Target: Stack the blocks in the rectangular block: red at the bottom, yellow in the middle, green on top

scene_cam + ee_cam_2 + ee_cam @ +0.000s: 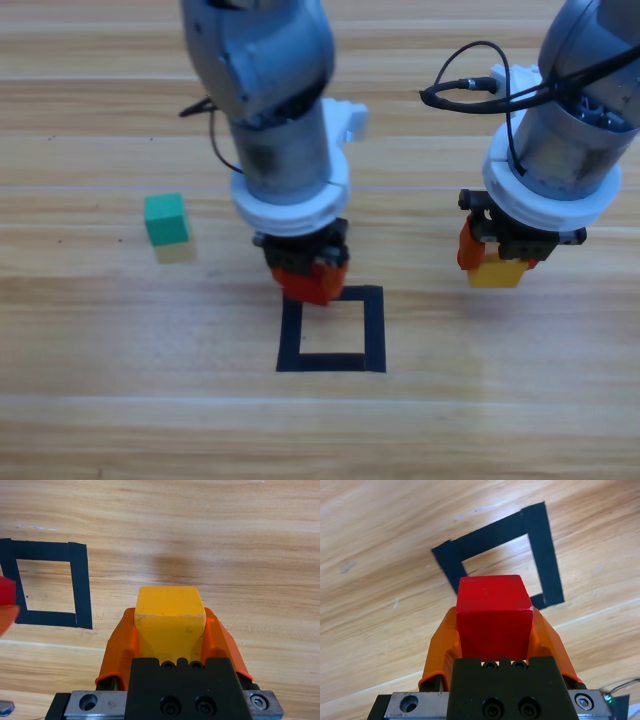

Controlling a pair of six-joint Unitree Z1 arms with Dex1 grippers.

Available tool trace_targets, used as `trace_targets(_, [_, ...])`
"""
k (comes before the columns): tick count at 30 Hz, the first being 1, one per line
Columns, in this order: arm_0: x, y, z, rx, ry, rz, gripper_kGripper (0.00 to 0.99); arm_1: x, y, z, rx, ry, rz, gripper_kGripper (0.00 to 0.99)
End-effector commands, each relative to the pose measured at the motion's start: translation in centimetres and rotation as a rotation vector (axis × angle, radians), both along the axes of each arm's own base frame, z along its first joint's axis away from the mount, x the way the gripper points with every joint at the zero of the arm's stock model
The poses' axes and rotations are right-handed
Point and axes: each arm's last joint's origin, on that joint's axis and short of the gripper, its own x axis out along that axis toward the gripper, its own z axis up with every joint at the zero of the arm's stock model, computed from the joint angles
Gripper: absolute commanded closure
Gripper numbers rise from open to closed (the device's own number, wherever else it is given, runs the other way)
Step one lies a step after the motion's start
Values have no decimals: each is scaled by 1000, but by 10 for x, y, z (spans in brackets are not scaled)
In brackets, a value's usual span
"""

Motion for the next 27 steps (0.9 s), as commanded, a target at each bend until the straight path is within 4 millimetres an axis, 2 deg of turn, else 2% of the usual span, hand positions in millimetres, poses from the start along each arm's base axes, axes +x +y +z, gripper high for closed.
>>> trace_targets(1, [-1, -34, -45, 62, 76, 54, 927, -11, 3, -6, -43, 15, 28, 881])
trace_targets(3, [-2, -43, -51, 63, 81, 90, 923, -11, 3, -6, -43, 15, 28, 881])
trace_targets(6, [-4, -47, -56, 78, 99, 208, 921, -11, 3, -6, -42, 16, 29, 881])
trace_targets(12, [-8, -51, -47, 48, 102, 288, 921, -11, 3, -7, -42, 19, 30, 883])
trace_targets(27, [-11, -46, -54, 85, 107, 309, 921, -10, 4, -8, -42, 18, 31, 881])
